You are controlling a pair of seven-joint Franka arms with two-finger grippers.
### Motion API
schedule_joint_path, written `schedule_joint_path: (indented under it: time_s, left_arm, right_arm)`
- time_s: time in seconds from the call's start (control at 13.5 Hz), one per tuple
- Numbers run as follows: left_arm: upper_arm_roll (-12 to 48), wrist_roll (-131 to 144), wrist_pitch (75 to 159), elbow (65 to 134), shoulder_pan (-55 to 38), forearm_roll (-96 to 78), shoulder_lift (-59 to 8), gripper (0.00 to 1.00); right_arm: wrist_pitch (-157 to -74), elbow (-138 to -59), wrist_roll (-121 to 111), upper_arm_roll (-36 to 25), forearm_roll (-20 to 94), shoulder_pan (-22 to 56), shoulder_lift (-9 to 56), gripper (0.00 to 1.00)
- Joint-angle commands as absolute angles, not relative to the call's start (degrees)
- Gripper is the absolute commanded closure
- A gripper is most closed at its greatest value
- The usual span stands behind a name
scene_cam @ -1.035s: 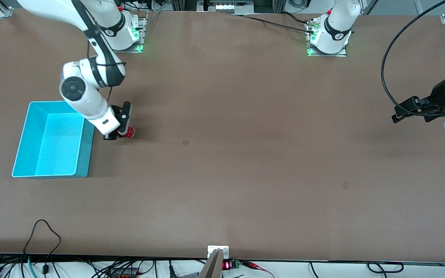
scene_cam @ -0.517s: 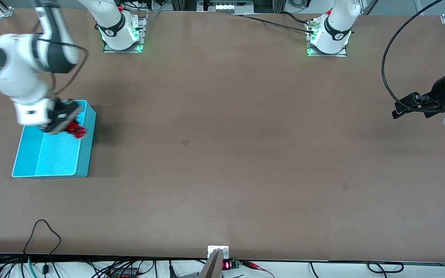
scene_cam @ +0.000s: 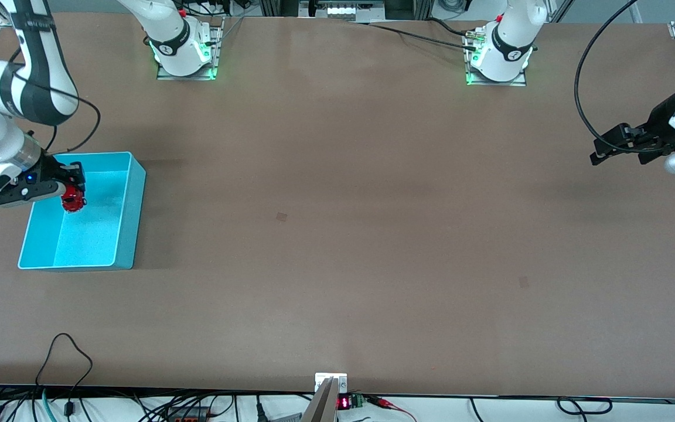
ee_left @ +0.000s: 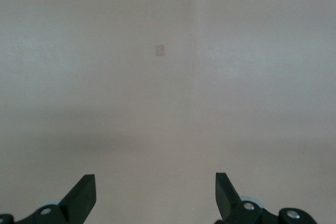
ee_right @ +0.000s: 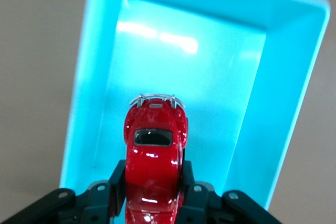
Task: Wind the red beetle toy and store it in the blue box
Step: 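Lift the car with the right gripper over the blue box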
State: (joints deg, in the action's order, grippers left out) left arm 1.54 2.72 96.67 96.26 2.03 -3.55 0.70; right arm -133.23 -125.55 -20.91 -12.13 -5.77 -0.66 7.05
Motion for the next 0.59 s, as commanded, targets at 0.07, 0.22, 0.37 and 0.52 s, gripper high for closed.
schedule_joint_path:
  time_s: [0.07,0.22,0.37,0.52]
  left_arm:
    - [1.2,1.9,97.5,97.8,1.9,-4.0,2.2,0.0]
    - [1.0,1.9,97.1,97.7,2.2,-4.0,2.1,0.0]
    - [1.1,1.9,97.0,97.8,2.2,-4.0,2.2,0.0]
    - [1.1,1.9,96.9,97.8,2.2,-4.0,2.2,0.0]
  right_arm:
    - [-132.5,-125.9,-14.4,-15.3,-5.3,-0.6,11.9,1.0]
    - [-133.1,-125.9,-13.8,-15.6,-5.2,-1.8,14.1,1.0]
    - [-133.2,-126.2,-13.8,-15.6,-5.1,-2.3,15.4,0.99]
    - [-133.5,-126.9,-13.8,-15.6,-5.0,-2.9,16.3,0.99]
